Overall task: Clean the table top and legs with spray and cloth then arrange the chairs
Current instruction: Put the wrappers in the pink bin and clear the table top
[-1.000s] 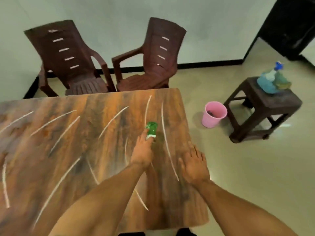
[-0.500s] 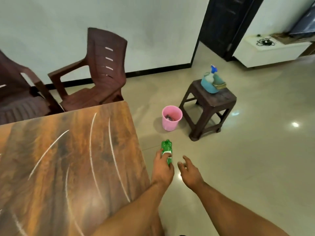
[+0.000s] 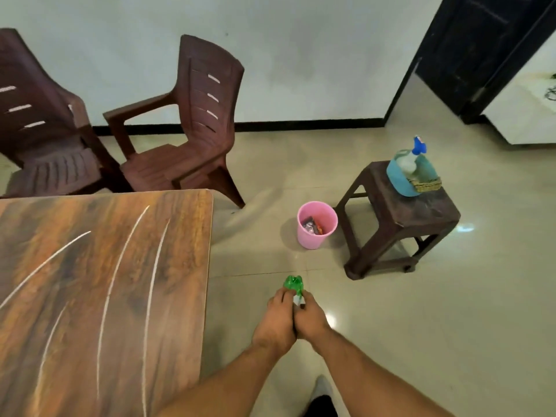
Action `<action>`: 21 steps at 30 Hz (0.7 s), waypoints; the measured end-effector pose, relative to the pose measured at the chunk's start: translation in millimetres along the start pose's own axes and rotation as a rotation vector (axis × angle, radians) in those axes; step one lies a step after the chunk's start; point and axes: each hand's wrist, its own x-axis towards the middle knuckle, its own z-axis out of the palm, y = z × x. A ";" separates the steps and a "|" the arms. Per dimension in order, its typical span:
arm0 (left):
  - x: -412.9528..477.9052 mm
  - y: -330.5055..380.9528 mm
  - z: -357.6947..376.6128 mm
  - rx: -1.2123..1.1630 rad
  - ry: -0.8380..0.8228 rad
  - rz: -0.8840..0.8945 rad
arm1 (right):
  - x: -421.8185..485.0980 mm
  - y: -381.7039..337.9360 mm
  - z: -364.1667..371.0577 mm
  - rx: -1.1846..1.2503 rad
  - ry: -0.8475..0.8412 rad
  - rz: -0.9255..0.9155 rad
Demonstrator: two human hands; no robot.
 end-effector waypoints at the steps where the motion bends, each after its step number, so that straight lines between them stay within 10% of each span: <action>1: 9.6 12.2 0.3 0.013 -0.007 -0.006 | 10.0 -4.8 -12.9 0.030 0.015 -0.009; 8: 83.8 86.6 -16.9 -0.005 0.012 0.034 | 60.8 -53.5 -100.9 0.159 0.030 -0.012; 21: 293.4 78.5 -77.9 0.147 -0.020 0.035 | 262.1 -136.4 -202.3 -0.309 0.067 -0.026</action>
